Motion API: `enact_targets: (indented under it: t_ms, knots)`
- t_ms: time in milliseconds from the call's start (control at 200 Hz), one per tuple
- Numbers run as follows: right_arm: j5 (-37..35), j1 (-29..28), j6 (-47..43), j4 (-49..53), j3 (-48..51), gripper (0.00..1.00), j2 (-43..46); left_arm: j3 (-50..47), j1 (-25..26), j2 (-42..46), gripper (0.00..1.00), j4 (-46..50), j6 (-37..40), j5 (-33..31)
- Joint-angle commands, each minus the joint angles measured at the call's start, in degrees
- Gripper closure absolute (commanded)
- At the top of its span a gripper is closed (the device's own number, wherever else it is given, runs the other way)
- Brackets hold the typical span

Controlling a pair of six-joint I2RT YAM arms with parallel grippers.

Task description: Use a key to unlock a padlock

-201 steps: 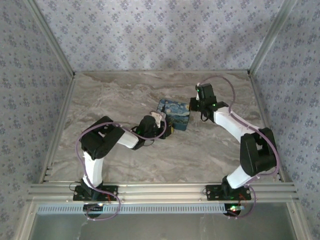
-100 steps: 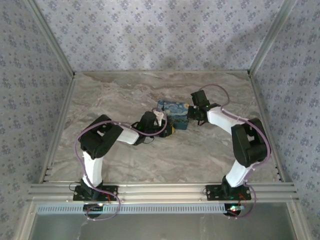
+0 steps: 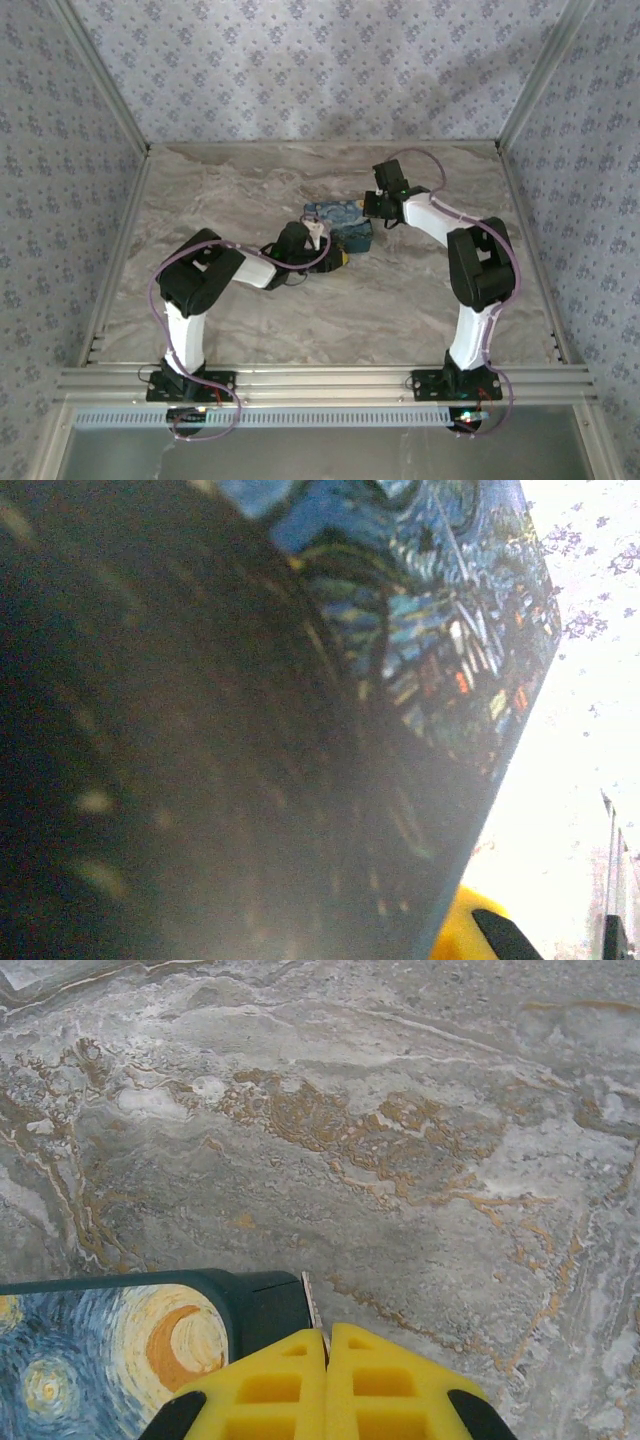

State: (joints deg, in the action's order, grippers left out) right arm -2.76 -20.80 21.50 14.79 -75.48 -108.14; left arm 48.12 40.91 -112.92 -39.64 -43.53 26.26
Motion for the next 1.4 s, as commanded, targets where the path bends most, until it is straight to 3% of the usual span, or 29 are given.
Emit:
enact_targets:
  t_ms: [0,440,774,999,1149,1394]
  knots:
    - [2.06,0.09,-2.18,-0.3,-1.78,1.0,-0.6,-1.56,0.08,-1.32,1.0,0.32,-3.91,4.37]
    - [5.59,5.18,0.5,-0.74,9.59,1.0,13.72,-0.1,-1.79,-1.38,1.0,-3.56,-14.09,10.34]
    - [15.04,8.75,4.26,-4.69,24.75,1.0,30.5,5.82,-2.06,0.64,1.0,9.79,-14.19,10.79]
    - [29.52,9.95,11.24,-18.2,40.59,1.0,41.91,9.16,-2.41,2.78,1.0,16.95,-13.88,10.0]
    - [35.65,11.24,17.89,-27.05,48.91,1.0,48.66,8.92,-3.11,2.9,1.0,15.51,-15.89,10.03]
    - [40.89,12.29,29.79,-47.11,60.36,1.0,48.15,9.54,-3.51,3.47,1.0,15.9,-16.59,10.18]
